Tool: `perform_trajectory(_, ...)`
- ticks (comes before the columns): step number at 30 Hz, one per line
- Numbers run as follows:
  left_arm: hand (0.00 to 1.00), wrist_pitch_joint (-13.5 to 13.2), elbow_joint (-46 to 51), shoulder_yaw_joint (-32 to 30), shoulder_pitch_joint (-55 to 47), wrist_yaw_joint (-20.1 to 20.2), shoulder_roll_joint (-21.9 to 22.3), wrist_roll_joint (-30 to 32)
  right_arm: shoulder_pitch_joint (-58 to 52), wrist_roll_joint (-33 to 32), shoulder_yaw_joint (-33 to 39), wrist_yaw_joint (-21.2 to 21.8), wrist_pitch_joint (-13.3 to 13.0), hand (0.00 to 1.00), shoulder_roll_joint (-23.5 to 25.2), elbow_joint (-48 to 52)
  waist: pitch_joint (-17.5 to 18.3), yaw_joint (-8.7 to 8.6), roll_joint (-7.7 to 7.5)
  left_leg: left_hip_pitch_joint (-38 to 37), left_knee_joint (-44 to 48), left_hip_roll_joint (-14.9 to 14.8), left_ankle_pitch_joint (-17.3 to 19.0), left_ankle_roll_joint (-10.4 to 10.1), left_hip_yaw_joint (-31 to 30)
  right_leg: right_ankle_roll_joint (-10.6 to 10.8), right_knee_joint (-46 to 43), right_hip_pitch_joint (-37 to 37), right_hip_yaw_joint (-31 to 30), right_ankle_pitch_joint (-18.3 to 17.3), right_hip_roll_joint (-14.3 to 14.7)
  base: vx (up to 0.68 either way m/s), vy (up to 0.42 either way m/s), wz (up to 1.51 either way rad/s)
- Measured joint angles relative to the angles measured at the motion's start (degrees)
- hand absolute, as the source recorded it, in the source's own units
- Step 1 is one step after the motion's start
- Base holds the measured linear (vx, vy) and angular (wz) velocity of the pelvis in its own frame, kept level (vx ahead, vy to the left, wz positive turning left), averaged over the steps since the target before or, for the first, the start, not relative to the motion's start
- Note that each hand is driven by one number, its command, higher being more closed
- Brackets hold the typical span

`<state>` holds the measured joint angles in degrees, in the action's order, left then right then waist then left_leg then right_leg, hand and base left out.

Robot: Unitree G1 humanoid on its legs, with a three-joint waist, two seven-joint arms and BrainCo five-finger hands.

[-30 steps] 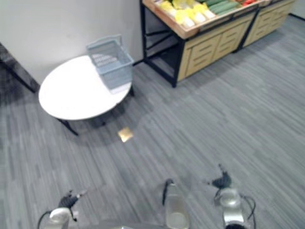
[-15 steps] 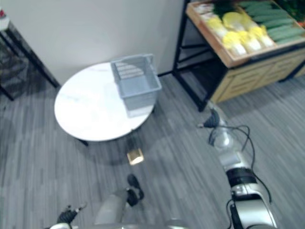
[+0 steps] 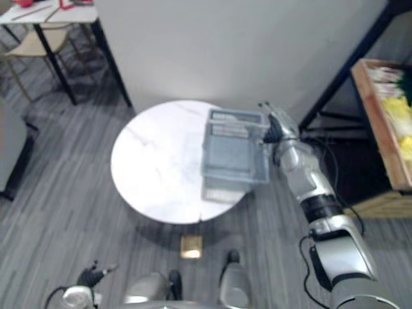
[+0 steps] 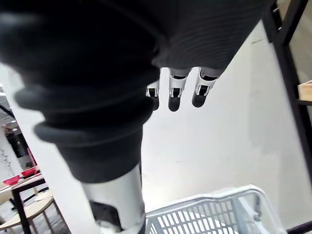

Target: Pick vegetable in the basket

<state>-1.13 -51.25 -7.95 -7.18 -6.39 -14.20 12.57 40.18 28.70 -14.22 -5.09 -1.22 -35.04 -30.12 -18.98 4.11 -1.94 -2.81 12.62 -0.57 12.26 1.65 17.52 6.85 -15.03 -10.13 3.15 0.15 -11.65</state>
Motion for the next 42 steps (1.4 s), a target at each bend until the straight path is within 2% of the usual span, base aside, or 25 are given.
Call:
perform_trajectory(1, 0.00, -0.32, 1.06, 0.84, -0.21, -0.05, 0.43, 0.00, 3.32, -0.01, -0.32, -0.04, 0.01, 0.00, -0.16, -0.04, 0.03, -0.14, 1.85, 2.56, 1.14, -1.98, 0.45, -0.79, -0.34, -1.07, 2.46, -0.97, 1.13, 0.95, 1.82, 0.17, -0.152, 0.11)
perform_trajectory(3, 0.00, -0.89, 1.10, 1.02, 0.79, -0.06, 0.60, -0.01, 7.45, -0.03, -0.35, -0.22, 0.04, 0.00, -0.49, -0.21, -1.02, -0.22, 3.49, 4.63, 0.18, -3.75, -0.35, -2.20, -0.82, -2.45, 5.39, -1.86, 2.33, 2.49, 3.70, 0.25, -0.205, 0.09)
perform_trajectory(4, 0.00, -1.00, 1.20, 1.07, 0.88, -0.12, 0.67, -0.01, 8.77, -0.11, -0.37, -0.28, 0.08, 0.00, -0.62, -0.68, -1.39, -0.40, 4.03, 4.43, -1.37, -4.44, -1.02, -3.24, -1.04, -2.77, 6.31, -1.78, 2.96, 2.71, 4.56, 0.25, -0.213, 0.10)
perform_trajectory(7, 0.00, -1.43, 1.12, 1.59, 1.03, -0.28, 1.65, -0.01, 11.76, -0.32, -2.37, -0.96, 0.14, 0.00, -1.90, -2.68, -2.45, -0.48, 5.18, 3.69, -2.63, -5.24, -1.62, -4.07, -0.98, -2.95, 7.34, -1.26, 3.14, 2.83, 5.57, 0.16, -0.090, -0.05)
perform_trajectory(11, 0.00, -1.53, 1.02, 3.56, 1.28, -0.80, 2.51, -0.03, 15.02, -0.49, -4.30, -1.77, 0.18, 0.00, -2.20, -5.77, -3.65, -0.81, 5.94, 4.58, -2.41, -4.80, -1.64, -4.06, -1.05, -3.21, 10.17, -0.68, 3.32, 4.02, 5.35, 0.05, 0.030, -0.01)
perform_trajectory(16, 0.00, -1.70, 1.60, 4.45, 3.53, -2.27, 2.53, -0.29, 20.54, -0.50, -6.01, -1.94, 0.10, 0.00, -2.16, -11.43, -6.08, -0.15, 6.86, 7.93, -2.25, -4.13, -1.77, -3.88, -2.69, -3.21, 15.00, -0.87, 5.13, 6.98, 4.98, -0.03, 0.012, 0.18)
perform_trajectory(20, 0.00, -2.09, 2.19, 6.53, 3.78, -2.46, 2.53, -0.59, 21.81, -0.51, -6.56, -1.96, -0.01, 0.00, -2.01, -13.49, -7.36, 0.95, 7.24, 10.20, -2.21, -4.01, -2.10, -3.39, -3.92, -3.40, 15.10, -2.42, 6.15, 7.13, 4.83, -0.05, -0.029, 0.17)
perform_trajectory(23, 0.00, -2.06, 2.00, 7.65, 4.13, -2.60, 2.53, -0.67, 21.95, -0.51, -6.57, -1.96, 0.09, 0.00, -1.88, -14.88, -8.40, 1.12, 7.36, 10.95, -2.18, -4.02, -2.33, -3.37, -4.37, -3.66, 15.11, -2.75, 6.74, 7.38, 4.78, -0.04, -0.025, 0.12)
perform_trajectory(24, 0.00, -2.09, 1.97, 8.19, 4.39, -2.63, 2.61, -0.84, 22.22, -0.51, -6.57, -1.96, 0.12, 1.00, -1.52, -15.90, -8.49, 1.23, 7.48, 11.33, -2.02, -3.96, -2.37, -3.31, -4.59, -3.64, 15.11, -2.89, 6.96, 7.40, 4.67, -0.06, -0.013, 0.14)
perform_trajectory(34, 0.00, -2.09, -0.60, 10.70, 9.70, -3.61, 2.77, -1.14, 27.44, -0.62, -4.69, -3.93, 0.73, 1.00, -0.58, -26.34, -8.65, 1.51, 7.85, 16.78, 1.75, -3.18, -2.65, -2.87, -8.45, -3.69, 15.75, -4.57, 9.16, 8.57, 4.16, -0.06, -0.002, 0.17)
perform_trajectory(39, 0.00, -2.06, -0.68, 10.87, 9.79, -3.39, 2.77, -1.13, 25.54, -1.80, -1.39, -3.76, 1.20, 1.00, -0.56, -26.60, -8.71, 1.36, 7.97, 16.10, 2.59, -3.16, -2.63, -2.89, -8.40, -3.69, 15.68, -3.44, 9.13, 8.57, 4.25, -0.03, 0.006, 0.01)
perform_trajectory(42, 0.00, -1.95, 0.03, 10.86, 9.29, -2.65, 2.84, -1.03, 18.89, -2.35, 1.12, -3.02, 2.27, 1.00, -0.60, -22.64, -8.69, 0.95, 7.86, 11.56, 2.34, -3.56, -2.09, -2.84, -5.31, -3.68, 14.62, -1.13, 5.97, 8.56, 4.61, -0.01, 0.022, -0.41)
